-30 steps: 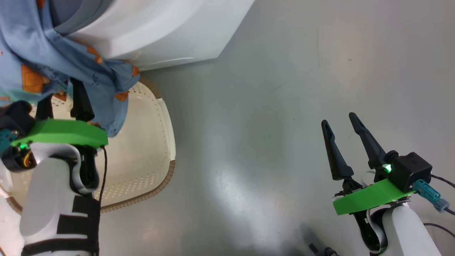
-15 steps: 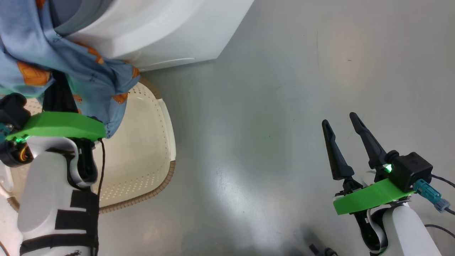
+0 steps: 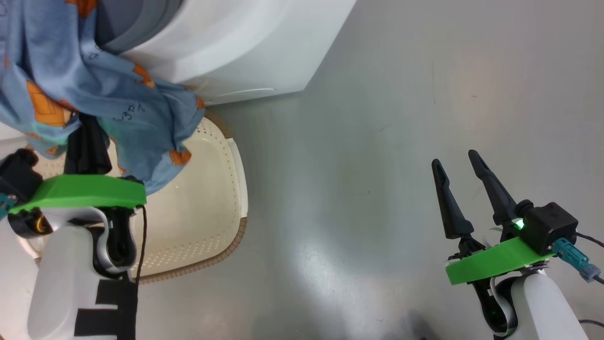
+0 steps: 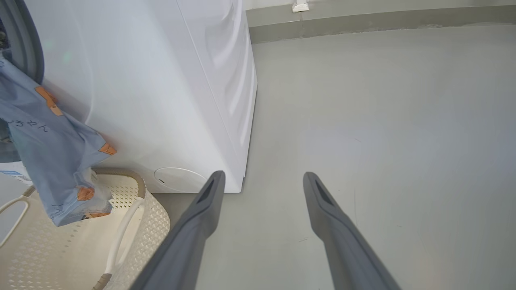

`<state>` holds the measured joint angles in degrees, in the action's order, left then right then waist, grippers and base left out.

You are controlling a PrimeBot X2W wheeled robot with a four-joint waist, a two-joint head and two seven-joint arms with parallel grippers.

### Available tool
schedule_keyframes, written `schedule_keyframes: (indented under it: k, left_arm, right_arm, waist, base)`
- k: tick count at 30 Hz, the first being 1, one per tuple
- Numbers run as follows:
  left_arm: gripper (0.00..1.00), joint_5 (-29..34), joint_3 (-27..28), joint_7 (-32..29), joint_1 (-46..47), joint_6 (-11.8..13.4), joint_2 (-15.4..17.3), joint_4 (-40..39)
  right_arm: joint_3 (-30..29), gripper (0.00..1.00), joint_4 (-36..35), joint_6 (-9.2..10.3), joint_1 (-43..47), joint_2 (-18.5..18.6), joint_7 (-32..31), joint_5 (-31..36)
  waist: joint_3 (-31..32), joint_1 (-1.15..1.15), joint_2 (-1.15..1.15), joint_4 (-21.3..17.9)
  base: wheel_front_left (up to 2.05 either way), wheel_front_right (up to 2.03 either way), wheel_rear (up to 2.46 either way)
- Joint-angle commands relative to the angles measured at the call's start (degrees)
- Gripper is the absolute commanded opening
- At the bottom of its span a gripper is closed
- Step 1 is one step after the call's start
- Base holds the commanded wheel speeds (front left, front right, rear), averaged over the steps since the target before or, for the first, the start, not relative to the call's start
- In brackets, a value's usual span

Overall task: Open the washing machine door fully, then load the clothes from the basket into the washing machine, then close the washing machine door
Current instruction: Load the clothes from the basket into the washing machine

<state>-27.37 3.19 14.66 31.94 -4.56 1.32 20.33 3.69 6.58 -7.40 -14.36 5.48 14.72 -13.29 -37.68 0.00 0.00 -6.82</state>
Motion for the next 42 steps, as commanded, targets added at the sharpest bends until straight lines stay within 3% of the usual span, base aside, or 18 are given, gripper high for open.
schedule_keyframes:
  k: [1, 12, 20, 27, 42]
  left_arm:
    - [0.00, -0.1, 1.4, 0.3, -1.8, 0.5, 1.6, -2.3]
    - [0.00, 1.4, 3.3, 0.3, -0.1, 1.2, 1.6, -6.3]
    - [0.00, 5.0, 6.1, 0.3, 6.7, 0.8, 1.6, -4.5]
    - [0.00, 8.8, 7.2, 0.3, 15.5, 0.4, 3.7, 0.5]
    - [0.00, 12.6, 8.6, 0.3, 33.0, 1.6, 9.6, 19.8]
  right_arm:
    - [1.1, 1.00, -1.0, -0.09, 1.0, 0.1, 0.3, -0.2]
    - [1.8, 1.00, -0.6, -0.09, 1.2, -0.3, 0.3, -0.5]
    - [2.0, 1.00, -0.2, -0.09, 1.8, -1.0, 0.3, -0.8]
    - [2.9, 1.00, 0.3, -0.09, 2.9, -1.5, 0.3, -0.9]
    - [4.5, 1.00, 1.2, -0.09, 6.3, -2.0, 0.3, -1.1]
  waist:
    - [0.5, 0.00, 0.00, 0.5]
    - [1.8, 0.00, 0.00, -0.4]
    - [2.8, 0.00, 0.00, -2.1]
    - [3.9, 0.00, 0.00, -4.0]
    - [5.8, 0.00, 0.00, -7.9]
  base:
    - [0.00, 0.00, 0.00]
    - [0.00, 0.00, 0.00]
    - [0.00, 0.00, 0.00]
    - [0.00, 0.00, 0.00]
    - [0.00, 0.00, 0.00]
